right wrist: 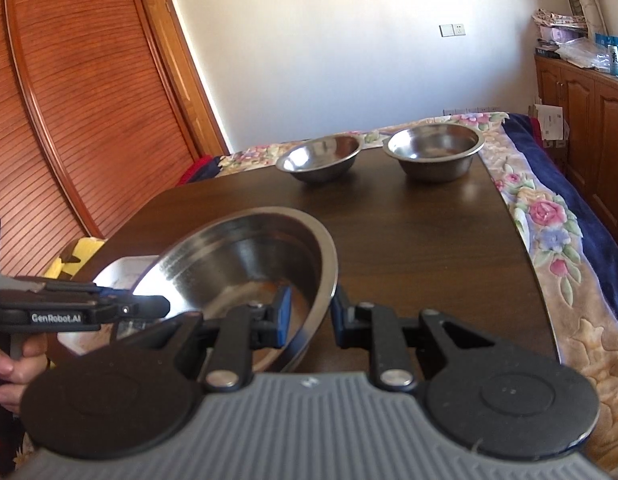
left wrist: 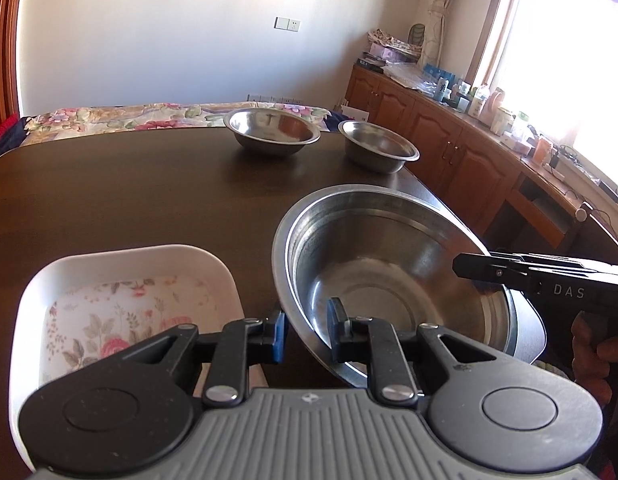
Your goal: Organize plates and bowls
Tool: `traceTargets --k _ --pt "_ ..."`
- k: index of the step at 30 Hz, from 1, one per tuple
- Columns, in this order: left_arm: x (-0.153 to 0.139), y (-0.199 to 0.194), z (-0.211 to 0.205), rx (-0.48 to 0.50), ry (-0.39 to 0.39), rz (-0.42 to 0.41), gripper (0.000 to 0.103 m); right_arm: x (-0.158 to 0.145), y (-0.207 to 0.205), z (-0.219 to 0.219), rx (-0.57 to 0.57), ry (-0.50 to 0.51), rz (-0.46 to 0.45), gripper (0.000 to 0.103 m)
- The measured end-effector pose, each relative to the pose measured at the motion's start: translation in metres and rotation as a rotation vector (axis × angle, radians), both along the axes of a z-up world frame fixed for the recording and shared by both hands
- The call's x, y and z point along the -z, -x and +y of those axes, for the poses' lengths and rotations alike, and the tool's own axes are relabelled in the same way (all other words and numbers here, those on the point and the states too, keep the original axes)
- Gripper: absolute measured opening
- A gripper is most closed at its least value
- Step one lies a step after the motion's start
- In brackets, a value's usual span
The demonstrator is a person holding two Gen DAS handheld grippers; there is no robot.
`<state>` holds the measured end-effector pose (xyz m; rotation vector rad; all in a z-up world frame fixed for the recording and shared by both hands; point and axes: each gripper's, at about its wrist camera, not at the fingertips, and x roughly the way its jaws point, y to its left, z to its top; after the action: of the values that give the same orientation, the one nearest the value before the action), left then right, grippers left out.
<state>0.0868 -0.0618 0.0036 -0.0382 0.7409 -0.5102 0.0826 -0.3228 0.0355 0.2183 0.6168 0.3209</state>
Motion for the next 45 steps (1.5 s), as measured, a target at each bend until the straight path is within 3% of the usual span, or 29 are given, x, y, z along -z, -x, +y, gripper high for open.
traceTargets --k 15,17,22,24,28,38,45 --pt "0.006 -0.005 0.001 0.001 -0.009 -0.004 0.024 0.006 -0.003 0.003 -0.02 0.005 0.026 0.024" --pt "0.005 -0.005 0.001 -0.004 -0.02 -0.009 0.033 0.006 -0.004 0.003 -0.023 0.008 0.029 0.03" --pt "-0.004 -0.009 0.009 -0.012 0.001 -0.01 0.041 -0.003 -0.005 0.0 -0.02 0.038 0.021 0.04" --pt "-0.01 -0.011 0.011 -0.021 -0.001 -0.022 0.048 -0.01 -0.006 -0.004 -0.02 0.056 0.009 0.042" --pt "-0.02 -0.019 0.015 -0.023 0.016 -0.03 0.05 -0.025 -0.013 -0.012 -0.016 0.075 -0.024 0.042" --pt "-0.045 -0.065 0.011 -0.046 0.012 -0.068 0.051 -0.058 -0.057 -0.02 -0.027 0.114 -0.114 0.042" --pt "-0.055 -0.099 -0.006 -0.033 0.017 -0.074 0.051 -0.058 -0.099 -0.026 -0.012 0.11 -0.123 0.042"
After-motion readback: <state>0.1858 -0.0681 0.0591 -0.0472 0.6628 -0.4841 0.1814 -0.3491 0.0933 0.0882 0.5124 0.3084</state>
